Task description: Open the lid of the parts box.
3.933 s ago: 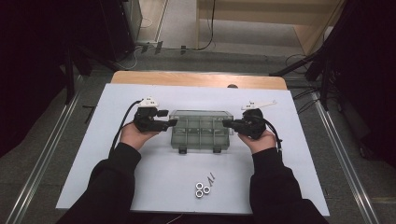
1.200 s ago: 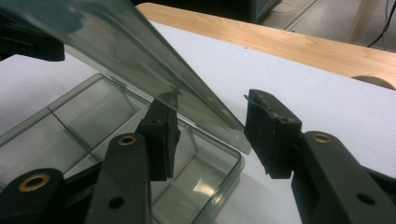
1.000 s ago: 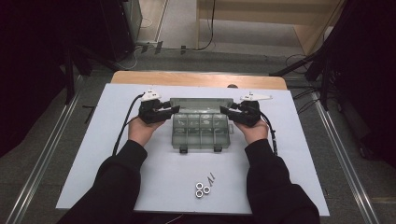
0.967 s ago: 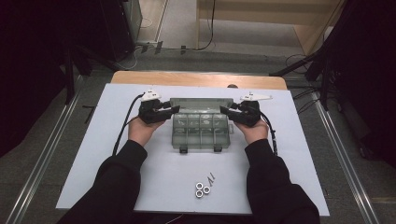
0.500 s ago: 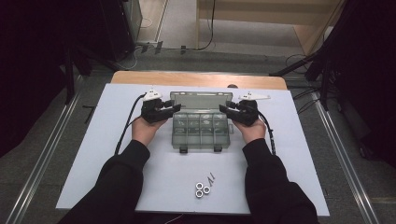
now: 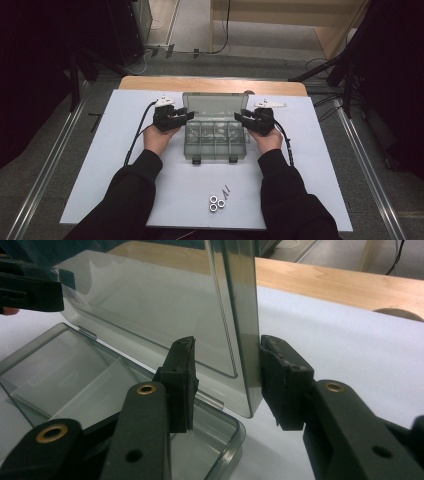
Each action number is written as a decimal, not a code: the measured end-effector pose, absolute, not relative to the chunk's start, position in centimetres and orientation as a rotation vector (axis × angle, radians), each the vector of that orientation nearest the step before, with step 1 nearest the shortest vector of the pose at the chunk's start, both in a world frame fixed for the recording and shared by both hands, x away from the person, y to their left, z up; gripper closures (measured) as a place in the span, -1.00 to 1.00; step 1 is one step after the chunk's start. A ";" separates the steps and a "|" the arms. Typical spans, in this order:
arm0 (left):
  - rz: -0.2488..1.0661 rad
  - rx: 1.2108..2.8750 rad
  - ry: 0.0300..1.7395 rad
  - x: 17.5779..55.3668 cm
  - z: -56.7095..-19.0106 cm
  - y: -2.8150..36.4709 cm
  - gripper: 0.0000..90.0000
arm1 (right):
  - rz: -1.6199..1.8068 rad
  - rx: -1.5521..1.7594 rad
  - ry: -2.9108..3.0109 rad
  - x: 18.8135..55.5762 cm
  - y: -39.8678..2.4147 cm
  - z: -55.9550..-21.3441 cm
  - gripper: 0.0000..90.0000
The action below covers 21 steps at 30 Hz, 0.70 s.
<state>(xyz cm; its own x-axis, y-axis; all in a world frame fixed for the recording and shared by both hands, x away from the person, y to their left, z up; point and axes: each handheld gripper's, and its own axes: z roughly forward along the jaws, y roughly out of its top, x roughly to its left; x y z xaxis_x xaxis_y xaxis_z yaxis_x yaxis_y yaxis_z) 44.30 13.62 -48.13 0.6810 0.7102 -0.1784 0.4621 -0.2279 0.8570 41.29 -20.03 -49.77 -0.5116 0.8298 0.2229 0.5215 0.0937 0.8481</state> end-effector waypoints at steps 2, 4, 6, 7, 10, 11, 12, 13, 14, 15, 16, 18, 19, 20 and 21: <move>0.300 1.869 0.931 44.5 -48.4 13.7 0.31 | 1.386 1.356 2.061 41.5 -20.1 -50.1 0.37; 0.292 1.868 0.934 44.6 -48.4 13.7 0.31 | 1.393 1.368 2.057 41.5 -20.1 -50.2 0.37; 0.287 1.861 0.951 44.7 -48.7 13.8 0.31 | 1.392 1.370 2.053 41.6 -20.0 -50.3 0.37; 0.283 1.853 0.958 44.8 -48.7 13.8 0.31 | 1.387 1.371 2.053 41.6 -20.0 -50.4 0.37; 0.288 1.853 0.968 44.9 -48.9 13.8 0.31 | 1.385 1.385 2.050 41.7 -20.0 -50.5 0.39; 0.287 1.853 0.976 45.0 -48.9 13.9 0.31 | 1.380 1.389 2.049 41.8 -20.0 -50.6 0.40; 0.282 1.846 0.983 45.0 -49.0 13.9 0.31 | 1.379 1.394 2.048 41.8 -19.9 -50.7 0.41; 0.282 1.846 0.983 45.0 -49.0 13.9 0.31 | 1.374 1.400 2.045 41.8 -19.9 -50.7 0.41; 0.274 1.835 0.996 45.2 -49.0 14.0 0.31 | 1.371 1.399 2.044 41.9 -19.9 -50.8 0.41; 0.275 1.828 1.005 45.2 -49.1 13.9 0.31 | 1.369 1.403 2.045 41.9 -19.9 -50.8 0.41; 0.275 1.828 1.005 45.2 -49.1 13.9 0.31 | 1.367 1.408 2.047 41.9 -19.8 -50.9 0.41; 0.277 1.835 1.010 45.3 -49.2 13.9 0.31 | 1.362 1.416 2.047 42.0 -19.8 -51.0 0.41; 0.281 1.842 1.008 45.4 -49.3 13.8 0.31 | 1.362 1.427 2.047 42.1 -19.8 -51.1 0.41; 0.280 1.840 1.012 45.4 -49.4 13.7 0.31 | 1.359 1.429 2.048 42.1 -19.8 -51.2 0.41; 0.279 1.840 1.017 45.4 -49.4 13.7 0.31 | 1.357 1.437 2.046 42.2 -19.8 -51.3 0.41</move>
<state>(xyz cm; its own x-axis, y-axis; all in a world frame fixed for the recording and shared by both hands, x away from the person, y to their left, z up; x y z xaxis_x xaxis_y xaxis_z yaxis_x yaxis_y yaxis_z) 45.45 13.70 -49.43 0.6235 0.7456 -0.2352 0.5212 -0.1722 0.8359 42.15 -19.82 -51.27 -0.4569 0.8503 0.2611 0.5714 0.0555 0.8188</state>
